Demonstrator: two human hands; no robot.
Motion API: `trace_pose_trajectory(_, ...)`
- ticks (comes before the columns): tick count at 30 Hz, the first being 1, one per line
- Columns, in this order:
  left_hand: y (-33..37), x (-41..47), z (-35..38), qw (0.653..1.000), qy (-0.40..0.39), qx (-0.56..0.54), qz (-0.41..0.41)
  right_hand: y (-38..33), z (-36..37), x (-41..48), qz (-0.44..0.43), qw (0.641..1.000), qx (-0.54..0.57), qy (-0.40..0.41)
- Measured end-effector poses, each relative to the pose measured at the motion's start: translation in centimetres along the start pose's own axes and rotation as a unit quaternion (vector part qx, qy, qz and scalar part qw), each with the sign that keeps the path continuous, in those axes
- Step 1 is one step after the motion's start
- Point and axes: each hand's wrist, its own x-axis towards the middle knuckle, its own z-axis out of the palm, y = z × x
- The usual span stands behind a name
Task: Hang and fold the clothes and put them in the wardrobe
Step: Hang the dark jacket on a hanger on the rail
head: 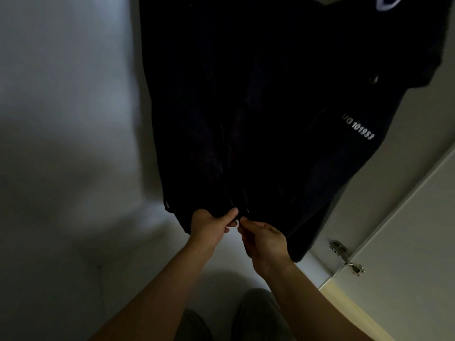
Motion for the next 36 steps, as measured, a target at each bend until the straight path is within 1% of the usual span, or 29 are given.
trace_pose_trajectory(2, 0.1, 0.0, 0.0, 1.000, 0.003, -0.004, 0.000, -0.1, -0.1, -0.1, 0.009, 1.000, 0.016, 0.007)
trace_pose_trajectory(5, -0.2, 0.1, 0.1, 0.999, -0.001, -0.025, -0.029, -0.1, -0.1, -0.1, 0.020, 0.999, 0.033, 0.005)
trace_pose_trajectory(8, -0.9, 0.2, 0.1, 0.999, 0.004, -0.013, -0.053, 0.1, -0.2, 0.2, 0.038, 0.998, 0.041, 0.002)
trace_pose_trajectory(10, -1.0, 0.3, 0.1, 0.998, 0.003, -0.017, -0.054, 0.4, -0.2, 0.7, 0.049, 0.998, 0.030, 0.005)
trace_pose_trajectory(13, -1.1, 0.5, 0.0, 0.999, 0.013, 0.017, -0.047, 1.2, -0.1, 1.6, 0.071, 0.997, 0.026, 0.019)
trace_pose_trajectory(14, -1.3, 0.5, -0.1, 0.998, 0.007, 0.018, -0.058, 1.5, -0.2, 1.9, 0.083, 0.996, 0.029, 0.022)
trace_pose_trajectory(16, -1.6, 0.6, -0.5, 0.995, 0.007, -0.016, -0.102, 1.9, -0.7, 2.4, 0.105, 0.993, 0.028, 0.034)
trace_pose_trajectory(19, -2.4, 1.7, -2.5, 0.977, 0.076, -0.096, -0.175, 1.9, -2.7, 3.6, 0.110, 0.992, -0.002, 0.060)
trace_pose_trajectory(22, -3.5, 3.3, -5.2, 0.959, 0.128, -0.124, -0.218, 1.6, -4.2, 4.4, 0.137, 0.982, -0.114, 0.057)
trace_pose_trajectory(24, -4.6, 4.2, -6.2, 0.960, 0.136, -0.088, -0.228, 2.0, -4.5, 4.9, 0.183, 0.961, -0.206, 0.014)
trace_pose_trajectory(25, -5.2, 4.5, -6.4, 0.963, 0.136, -0.058, -0.228, 2.2, -4.5, 5.0, 0.206, 0.943, -0.259, -0.029)
trace_pose_trajectory(26, -5.9, 4.9, -6.6, 0.964, 0.137, -0.023, -0.225, 2.6, -4.4, 5.2, 0.226, 0.916, -0.320, -0.081)
trace_pose_trajectory(27, -6.4, 5.3, -6.7, 0.966, 0.139, 0.010, -0.219, 2.9, -4.5, 5.4, 0.235, 0.878, -0.395, -0.134)
trace_pose_trajectory(29, -7.4, 6.0, -6.9, 0.964, 0.146, 0.086, -0.204, 3.9, -5.1, 6.2, 0.226, 0.786, -0.534, -0.215)
trace_pose_trajectory(30, -7.7, 6.2, -7.0, 0.958, 0.152, 0.145, -0.194, 4.4, -5.6, 6.8, 0.223, 0.752, -0.576, -0.231)
trace_pose_trajectory(31, -8.0, 6.4, -7.2, 0.946, 0.161, 0.216, -0.182, 4.7, -6.0, 7.6, 0.231, 0.736, -0.595, -0.225)
trace_pose_trajectory(32, -8.1, 6.3, -7.2, 0.930, 0.169, 0.281, -0.164, 5.0, -6.3, 8.6, 0.237, 0.738, -0.598, -0.206)
trace_pose_trajectory(33, -8.2, 6.1, -7.1, 0.917, 0.169, 0.335, -0.139, 5.3, -6.5, 9.6, 0.232, 0.751, -0.593, -0.177)
trace_pose_trajectory(34, -8.0, 5.8, -6.9, 0.909, 0.159, 0.371, -0.105, 5.6, -6.6, 10.7, 0.211, 0.767, -0.590, -0.140)
trace_pose_trajectory(35, -7.7, 5.5, -6.7, 0.905, 0.144, 0.395, -0.059, 6.0, -6.7, 11.8, 0.184, 0.774, -0.598, -0.101)
trace_pose_trajectory(36, -7.2, 5.1, -6.3, 0.905, 0.129, 0.405, -0.003, 6.5, -6.4, 12.7, 0.162, 0.772, -0.611, -0.070)
